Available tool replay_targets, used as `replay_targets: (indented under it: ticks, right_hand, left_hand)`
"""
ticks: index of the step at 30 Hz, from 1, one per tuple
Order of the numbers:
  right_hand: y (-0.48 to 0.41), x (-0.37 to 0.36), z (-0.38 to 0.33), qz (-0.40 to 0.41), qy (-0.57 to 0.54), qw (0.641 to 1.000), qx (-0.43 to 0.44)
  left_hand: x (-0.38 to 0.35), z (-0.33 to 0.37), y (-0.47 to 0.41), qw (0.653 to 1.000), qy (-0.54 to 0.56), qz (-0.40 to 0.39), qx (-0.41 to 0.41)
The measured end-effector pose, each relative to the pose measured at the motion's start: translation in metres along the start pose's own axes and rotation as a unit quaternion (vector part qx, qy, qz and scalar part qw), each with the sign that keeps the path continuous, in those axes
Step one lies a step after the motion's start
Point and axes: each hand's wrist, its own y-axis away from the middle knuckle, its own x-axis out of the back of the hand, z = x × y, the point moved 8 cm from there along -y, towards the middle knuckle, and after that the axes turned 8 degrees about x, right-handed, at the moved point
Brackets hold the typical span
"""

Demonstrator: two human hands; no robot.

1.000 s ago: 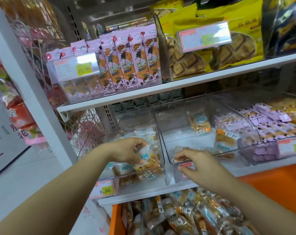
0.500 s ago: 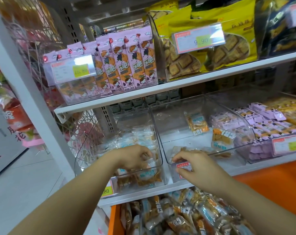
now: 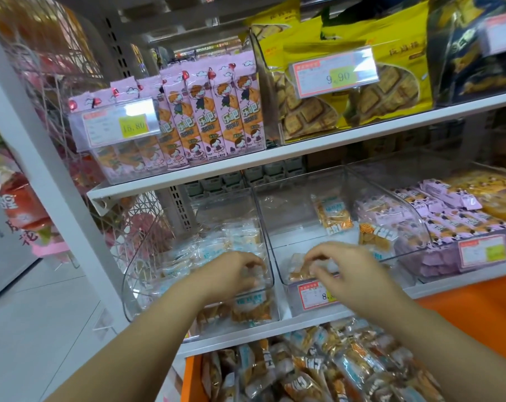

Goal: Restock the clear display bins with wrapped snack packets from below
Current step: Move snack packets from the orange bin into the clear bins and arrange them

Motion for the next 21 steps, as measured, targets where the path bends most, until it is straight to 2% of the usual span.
replay_targets:
  ticks: [2, 4, 5, 8, 11, 16, 19, 21]
  right_hand:
    - [-0.002, 0.032, 0.017, 0.081, 0.064, 0.994, -0.034]
    - [-0.002, 0.061, 0.036, 0.118, 0.15, 0.979, -0.07]
    - [-0.003, 0.07, 0.047, 0.101, 0.2, 0.97, -0.091]
    - [-0.003, 0.075, 0.075, -0.016, 0.324, 0.935, -0.146]
    - [-0.005, 0.057, 0.092, -0.096, 0.385, 0.903, -0.162]
    - [-0.005, 0.035, 0.104, -0.217, 0.413, 0.863, -0.192]
    - [-0.006, 0.034, 0.105, -0.213, 0.401, 0.869, -0.195]
    - [-0.006, 0.036, 0.106, -0.182, 0.382, 0.884, -0.197]
  left_hand:
    - [0.013, 0.006, 0.006, 0.997, -0.017, 0.073, -0.008]
    - [0.021, 0.013, 0.009, 0.991, -0.01, 0.131, -0.01]
    - [0.024, 0.015, 0.011, 0.987, -0.002, 0.159, -0.008]
    - [0.031, 0.017, 0.014, 0.973, 0.069, 0.22, -0.003]
    - [0.024, 0.026, 0.012, 0.975, 0.083, 0.202, -0.027]
    - [0.018, 0.029, 0.012, 0.979, 0.09, 0.179, -0.038]
    - [0.017, 0.03, 0.012, 0.981, 0.083, 0.173, -0.038]
    - [0.016, 0.03, 0.012, 0.981, 0.086, 0.171, -0.035]
